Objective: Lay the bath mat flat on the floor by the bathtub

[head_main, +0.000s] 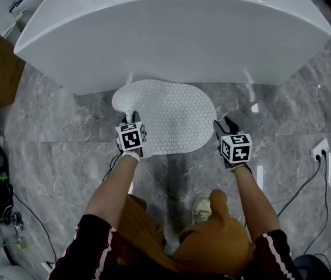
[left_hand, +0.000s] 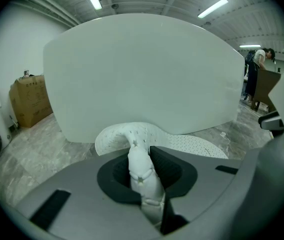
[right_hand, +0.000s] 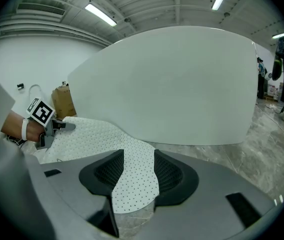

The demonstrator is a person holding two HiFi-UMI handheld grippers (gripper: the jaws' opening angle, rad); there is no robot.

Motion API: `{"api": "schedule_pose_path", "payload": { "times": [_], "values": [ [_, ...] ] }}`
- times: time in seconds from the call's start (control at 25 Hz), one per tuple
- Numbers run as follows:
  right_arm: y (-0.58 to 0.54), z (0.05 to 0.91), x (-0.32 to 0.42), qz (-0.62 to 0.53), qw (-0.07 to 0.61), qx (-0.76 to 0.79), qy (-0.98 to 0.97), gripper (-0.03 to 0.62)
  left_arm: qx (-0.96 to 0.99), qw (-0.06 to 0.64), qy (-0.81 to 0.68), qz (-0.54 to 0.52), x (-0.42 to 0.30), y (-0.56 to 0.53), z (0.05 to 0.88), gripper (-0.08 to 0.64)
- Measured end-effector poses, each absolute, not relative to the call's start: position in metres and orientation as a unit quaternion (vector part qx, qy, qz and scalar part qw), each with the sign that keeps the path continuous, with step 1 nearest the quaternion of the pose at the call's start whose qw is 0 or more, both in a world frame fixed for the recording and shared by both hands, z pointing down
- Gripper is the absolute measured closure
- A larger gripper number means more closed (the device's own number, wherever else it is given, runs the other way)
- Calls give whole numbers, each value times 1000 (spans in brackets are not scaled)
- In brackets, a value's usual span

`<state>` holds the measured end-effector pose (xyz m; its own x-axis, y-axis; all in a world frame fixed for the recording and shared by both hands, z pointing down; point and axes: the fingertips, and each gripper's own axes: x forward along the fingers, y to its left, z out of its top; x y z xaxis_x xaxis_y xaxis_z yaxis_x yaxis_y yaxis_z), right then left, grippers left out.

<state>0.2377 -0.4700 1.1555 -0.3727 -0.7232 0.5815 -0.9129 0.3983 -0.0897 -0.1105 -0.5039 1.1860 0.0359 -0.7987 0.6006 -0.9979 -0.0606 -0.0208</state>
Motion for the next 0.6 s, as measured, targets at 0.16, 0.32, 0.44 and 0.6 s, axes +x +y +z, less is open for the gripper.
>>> {"api": "schedule_pose_path", "payload": {
  "times": [0.16,0.32,0.44,0.6],
  "values": [
    [-469,1155,229,200,234,505,-806,380,687,191,-656,247,-125,-506,1181,466],
    [-463,1160,220,200,239,497,-810,380,670,172,-681,240,-151,-505,1172,459],
    [-463,1164,215,201,241,494,-811,380,662,143,-696,238,-174,-506,1167,500],
    [-460,1164,207,201,237,493,-813,380,659,141,-698,241,-193,-493,1162,500]
  ]
}}
